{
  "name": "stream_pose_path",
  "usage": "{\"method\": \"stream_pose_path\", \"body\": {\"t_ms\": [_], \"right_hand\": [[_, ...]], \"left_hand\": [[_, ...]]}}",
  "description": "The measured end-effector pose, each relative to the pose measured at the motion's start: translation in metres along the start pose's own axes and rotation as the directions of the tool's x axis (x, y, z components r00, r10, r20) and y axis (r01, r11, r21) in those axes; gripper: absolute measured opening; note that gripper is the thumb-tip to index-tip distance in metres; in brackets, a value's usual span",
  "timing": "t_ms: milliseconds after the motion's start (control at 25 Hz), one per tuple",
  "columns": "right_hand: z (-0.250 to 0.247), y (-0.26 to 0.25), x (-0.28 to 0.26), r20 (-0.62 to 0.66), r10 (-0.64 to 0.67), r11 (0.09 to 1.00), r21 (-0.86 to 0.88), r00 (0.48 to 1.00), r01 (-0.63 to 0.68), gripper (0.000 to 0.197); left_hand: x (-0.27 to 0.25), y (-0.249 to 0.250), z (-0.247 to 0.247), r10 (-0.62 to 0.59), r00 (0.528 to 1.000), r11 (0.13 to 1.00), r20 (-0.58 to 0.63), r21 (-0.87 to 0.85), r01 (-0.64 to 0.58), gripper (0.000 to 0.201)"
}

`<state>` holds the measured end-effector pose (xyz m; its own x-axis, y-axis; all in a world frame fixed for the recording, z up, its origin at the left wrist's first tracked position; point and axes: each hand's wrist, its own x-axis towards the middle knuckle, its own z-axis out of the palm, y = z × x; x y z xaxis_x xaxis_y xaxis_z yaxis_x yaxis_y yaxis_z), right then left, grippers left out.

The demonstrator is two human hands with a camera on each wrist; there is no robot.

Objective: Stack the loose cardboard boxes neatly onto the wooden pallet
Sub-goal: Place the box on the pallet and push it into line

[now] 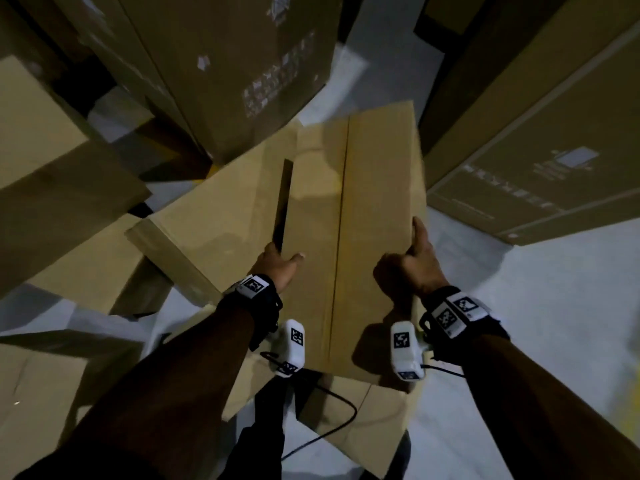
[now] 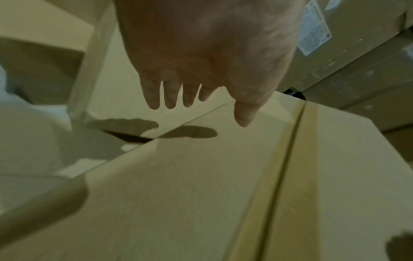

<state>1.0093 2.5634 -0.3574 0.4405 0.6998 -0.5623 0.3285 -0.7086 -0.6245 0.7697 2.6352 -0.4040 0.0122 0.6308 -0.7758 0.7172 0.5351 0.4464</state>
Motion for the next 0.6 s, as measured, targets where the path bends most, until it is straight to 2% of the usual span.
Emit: {"method": "stream_pose_path", "body": {"t_ms": [160,200,280,360,480,600], "right_hand": [[-0.03,0.023,0.013,-0.037,0.089,0.993,0.08,0.995,-0.085,0.092],[-0.035,0.03,0.017,-0.061,0.104,0.989,0.11,0.993,-0.097,0.088],[-0.038,0.048,0.02,-0.118,0.135,0.973,0.201,0.984,-0.109,0.076],[-0.034,0.07,0.014,-0.195,0.165,0.954,0.281,0.967,-0.106,0.072],[-0.023,0.106,0.003,-0.264,0.194,0.937,0.334,0.945,-0.099,0.085],[-0.016,0.124,0.006,-0.303,0.199,0.933,0.349,0.932,-0.086,0.097]], "left_hand": [[0.014,0.03,0.036,0.066,0.998,0.99,0.023,-0.125,-0.063,0.123],[0.017,0.039,0.046,0.094,0.995,0.985,0.028,-0.147,-0.088,0.126],[0.018,0.055,0.061,0.136,0.99,0.971,0.042,-0.206,-0.125,0.119],[0.024,0.061,0.076,0.206,0.978,0.958,0.033,-0.208,-0.195,0.113],[0.029,0.059,0.097,0.325,0.946,0.941,0.007,-0.103,-0.323,0.119],[0.029,0.058,0.106,0.383,0.924,0.923,-0.003,-0.016,-0.383,0.114]]}}
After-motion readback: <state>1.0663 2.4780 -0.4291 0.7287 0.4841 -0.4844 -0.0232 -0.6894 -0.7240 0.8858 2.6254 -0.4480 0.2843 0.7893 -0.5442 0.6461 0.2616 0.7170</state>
